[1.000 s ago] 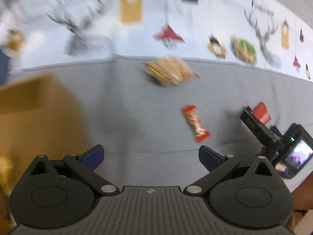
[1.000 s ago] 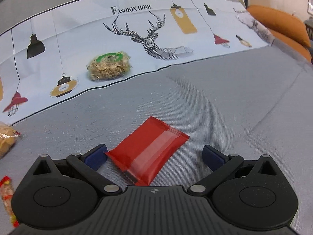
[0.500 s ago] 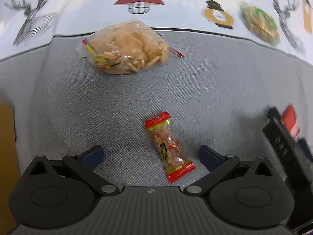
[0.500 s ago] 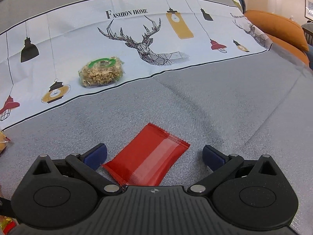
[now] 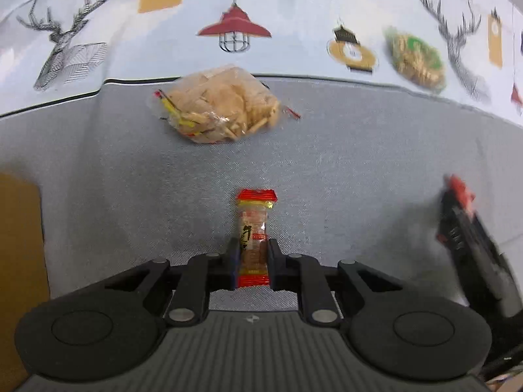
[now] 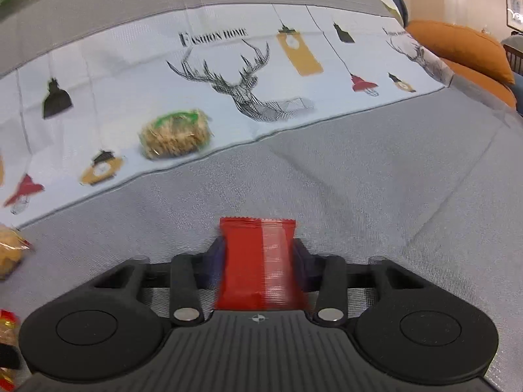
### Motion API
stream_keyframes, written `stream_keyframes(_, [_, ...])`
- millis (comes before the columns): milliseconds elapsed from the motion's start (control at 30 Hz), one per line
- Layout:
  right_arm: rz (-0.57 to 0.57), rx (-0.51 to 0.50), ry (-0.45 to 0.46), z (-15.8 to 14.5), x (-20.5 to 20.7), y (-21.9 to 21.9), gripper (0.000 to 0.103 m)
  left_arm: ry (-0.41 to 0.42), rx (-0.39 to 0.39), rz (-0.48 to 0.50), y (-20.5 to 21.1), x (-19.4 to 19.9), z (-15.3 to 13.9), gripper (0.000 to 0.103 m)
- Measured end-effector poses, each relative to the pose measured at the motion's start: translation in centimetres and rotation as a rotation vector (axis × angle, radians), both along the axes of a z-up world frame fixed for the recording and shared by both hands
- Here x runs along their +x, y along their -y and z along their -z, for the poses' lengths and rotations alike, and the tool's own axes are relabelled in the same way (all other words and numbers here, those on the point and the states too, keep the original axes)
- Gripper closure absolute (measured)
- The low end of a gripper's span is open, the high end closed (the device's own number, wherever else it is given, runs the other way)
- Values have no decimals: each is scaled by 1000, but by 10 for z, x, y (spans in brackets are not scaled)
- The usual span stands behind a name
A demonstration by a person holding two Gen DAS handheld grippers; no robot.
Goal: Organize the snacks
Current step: 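Grasp the small red-wrapped bar with the left tool while the right tool grasps the red packet, then carry the red-wrapped bar and red packet over the box with both tools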
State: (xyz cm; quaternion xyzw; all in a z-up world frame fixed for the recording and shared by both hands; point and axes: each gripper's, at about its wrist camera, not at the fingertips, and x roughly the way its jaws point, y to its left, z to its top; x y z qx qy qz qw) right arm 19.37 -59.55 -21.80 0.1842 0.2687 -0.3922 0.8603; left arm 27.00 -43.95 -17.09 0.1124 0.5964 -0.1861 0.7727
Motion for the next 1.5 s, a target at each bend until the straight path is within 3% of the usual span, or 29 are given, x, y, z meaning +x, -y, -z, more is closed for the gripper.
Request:
stream_keyframes(100, [-4,-3,16,-1,-1,-3,61,32,-14,27,-9,-6,-14,86])
stream_keyframes(200, [2,-13,95,-11,-8,-5,61,31,-49,27,-24,-12,-34,86])
stream_keyframes(400, [6,-86,239,-65,-34,-29,61,139,-128,58,-79,-50,-108,86])
stream_keyframes(533, [-97,-94,311,-110,-85,-77,61,205,-149,87,-124,-86,-145,85])
stream_keyframes(667, [-289,-94,299,-142,-136,-134,61,233,-149,97,-177,-131,-170,85])
stream_keyframes(1000, [-673,75,245,-193,-214,-262,60,292,-107,39,-316,-225,-191,85])
stream_keyframes(1233, [-845,-12,220,-215,-241,-336,60,319,-133,-46,-376,-263,-196,85])
stream_keyframes(1500, [-872,-97,233,-235,-267,-367,60,366,-184,-93,-399,-283,-210,85])
